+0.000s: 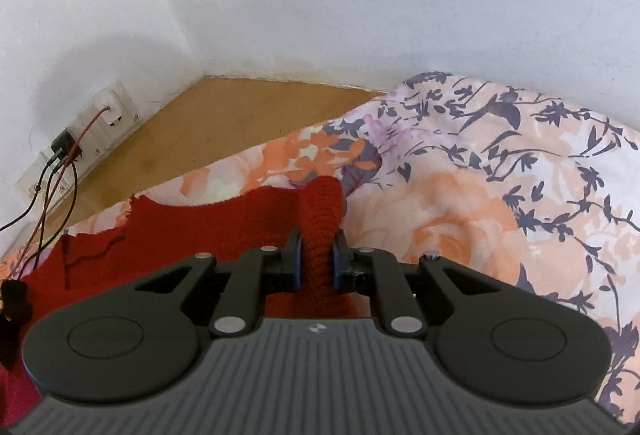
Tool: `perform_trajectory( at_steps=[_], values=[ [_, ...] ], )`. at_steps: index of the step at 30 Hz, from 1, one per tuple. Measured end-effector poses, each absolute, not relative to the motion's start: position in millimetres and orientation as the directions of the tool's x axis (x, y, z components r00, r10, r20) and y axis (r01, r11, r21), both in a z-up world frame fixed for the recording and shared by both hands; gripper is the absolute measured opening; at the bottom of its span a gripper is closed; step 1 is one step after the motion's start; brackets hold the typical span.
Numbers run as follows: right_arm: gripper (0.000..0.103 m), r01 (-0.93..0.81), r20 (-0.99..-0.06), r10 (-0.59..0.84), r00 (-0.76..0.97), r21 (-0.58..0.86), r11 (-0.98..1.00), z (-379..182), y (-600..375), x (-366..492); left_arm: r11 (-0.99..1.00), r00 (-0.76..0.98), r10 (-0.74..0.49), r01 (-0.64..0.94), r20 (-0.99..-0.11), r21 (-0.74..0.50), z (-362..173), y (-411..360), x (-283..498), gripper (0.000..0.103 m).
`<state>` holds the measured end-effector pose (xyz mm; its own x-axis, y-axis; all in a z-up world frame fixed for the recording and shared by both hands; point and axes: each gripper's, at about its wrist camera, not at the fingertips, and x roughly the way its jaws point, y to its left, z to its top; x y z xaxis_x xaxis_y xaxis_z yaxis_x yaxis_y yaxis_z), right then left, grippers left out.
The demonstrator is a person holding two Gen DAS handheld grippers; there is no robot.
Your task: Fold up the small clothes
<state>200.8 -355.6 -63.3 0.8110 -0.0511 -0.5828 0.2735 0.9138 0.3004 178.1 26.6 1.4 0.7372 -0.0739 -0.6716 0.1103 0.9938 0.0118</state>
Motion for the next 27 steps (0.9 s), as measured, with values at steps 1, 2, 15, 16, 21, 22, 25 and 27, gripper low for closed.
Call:
perform_trajectory(
  at_steps=[1, 2, 15, 16, 21, 22, 25, 27],
  values=[
    [0.016, 0.272, -0.587, -0.051, 0.808, 0.296, 0.916, -64, -356, 201, 0.994, 0.740, -0.068, 0.107, -0.670, 0.017, -2, 27, 178, 0.017],
    [0.016, 0.272, -0.590, -0.052, 0.806, 0.289, 0.918, -64, -356, 202, 0.994, 0.743, -0.065, 0.105, -0.667, 0.020, -3, 27, 178, 0.019],
    [0.066, 0.248, -0.583, -0.051, 0.811, 0.262, 0.933, -43, -340, 190, 0.995, 0.715, -0.093, 0.051, -0.693, -0.081, 17, 48, 168, 0.047],
    [0.067, 0.241, -0.578, -0.050, 0.814, 0.259, 0.935, -38, -337, 185, 0.995, 0.714, -0.099, 0.050, -0.694, -0.091, 21, 50, 164, 0.047],
    [0.072, 0.203, -0.582, -0.018, 0.813, 0.255, 0.945, -15, -316, 161, 0.990, 0.703, -0.134, 0.064, -0.698, -0.126, 44, 63, 142, 0.047],
    [0.073, 0.196, -0.584, -0.011, 0.812, 0.255, 0.947, -11, -311, 155, 0.989, 0.700, -0.137, 0.064, -0.700, -0.131, 48, 67, 137, 0.047],
    [0.075, 0.164, -0.586, 0.024, 0.810, 0.265, 0.950, -3, -295, 138, 0.985, 0.693, -0.155, 0.056, -0.704, -0.162, 58, 79, 122, 0.047],
    [0.076, 0.142, -0.585, 0.048, 0.810, 0.275, 0.951, 1, -284, 128, 0.980, 0.690, -0.169, 0.041, -0.704, -0.194, 61, 90, 112, 0.047]
  ],
)
